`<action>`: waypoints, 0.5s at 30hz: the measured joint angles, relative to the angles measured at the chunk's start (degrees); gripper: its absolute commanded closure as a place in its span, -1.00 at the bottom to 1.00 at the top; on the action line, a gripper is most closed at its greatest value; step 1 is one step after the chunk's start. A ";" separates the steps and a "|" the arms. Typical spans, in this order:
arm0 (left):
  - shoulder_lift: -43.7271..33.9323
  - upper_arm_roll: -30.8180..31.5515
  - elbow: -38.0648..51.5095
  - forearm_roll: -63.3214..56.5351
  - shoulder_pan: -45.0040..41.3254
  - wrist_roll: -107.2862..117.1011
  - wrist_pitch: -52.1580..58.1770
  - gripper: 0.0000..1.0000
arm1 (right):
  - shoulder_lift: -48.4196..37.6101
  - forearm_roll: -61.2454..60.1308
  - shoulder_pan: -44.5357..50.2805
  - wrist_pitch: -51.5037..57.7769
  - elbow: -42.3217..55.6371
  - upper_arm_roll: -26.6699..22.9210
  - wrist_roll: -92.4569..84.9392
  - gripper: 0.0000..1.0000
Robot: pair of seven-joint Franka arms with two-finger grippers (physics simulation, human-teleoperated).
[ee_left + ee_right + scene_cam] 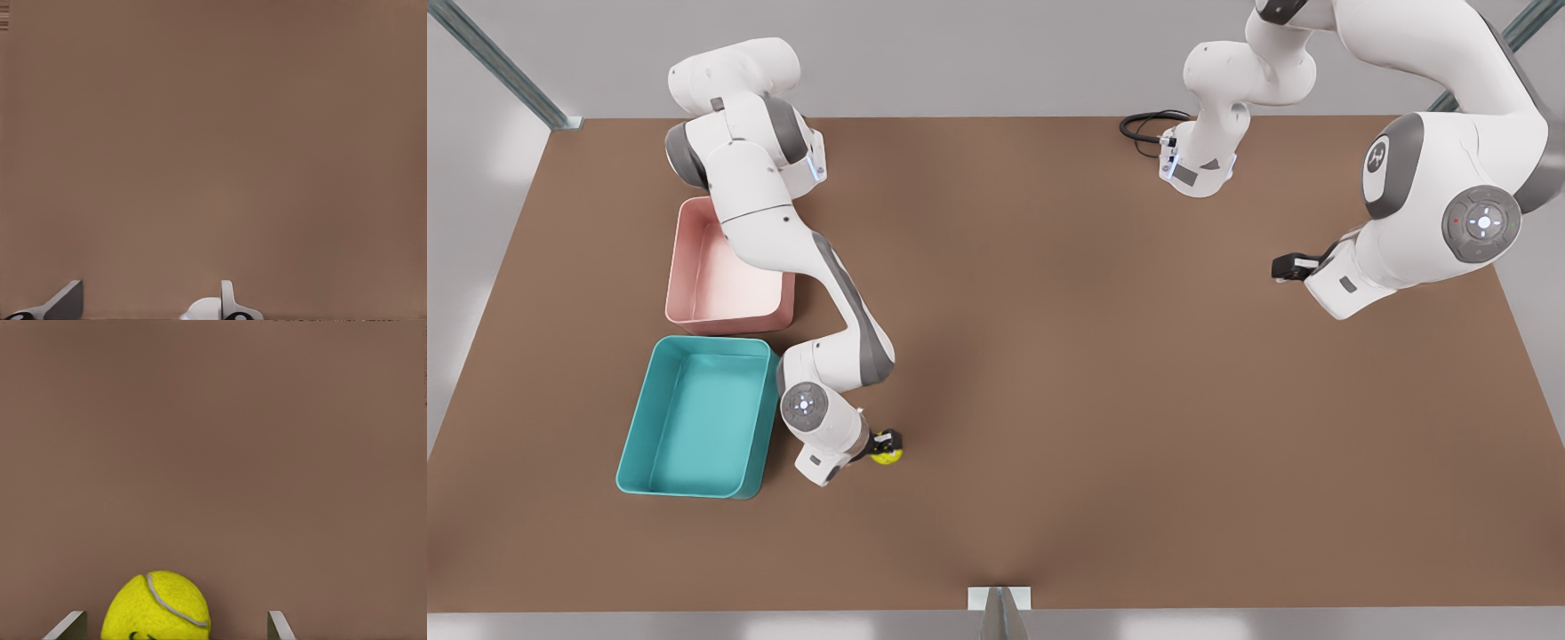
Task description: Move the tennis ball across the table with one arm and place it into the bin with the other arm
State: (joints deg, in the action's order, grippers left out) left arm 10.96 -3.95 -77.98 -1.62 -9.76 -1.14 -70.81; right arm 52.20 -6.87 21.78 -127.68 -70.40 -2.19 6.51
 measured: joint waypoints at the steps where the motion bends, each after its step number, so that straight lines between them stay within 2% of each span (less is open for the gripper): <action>1: 0.00 0.00 0.00 0.01 -0.01 0.39 0.07 -1.00 | 0.00 0.03 0.01 -0.32 -0.19 0.00 0.18 -1.00; 15: 0.05 0.43 -0.64 0.04 -0.01 4.04 0.63 -1.00 | 2.61 -0.19 1.36 -1.91 0.09 0.42 1.76 -1.00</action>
State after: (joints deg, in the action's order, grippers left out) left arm 11.01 -3.51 -78.62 -1.58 -9.76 2.90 -70.18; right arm 54.81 -7.06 23.14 -129.60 -70.31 -1.77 8.27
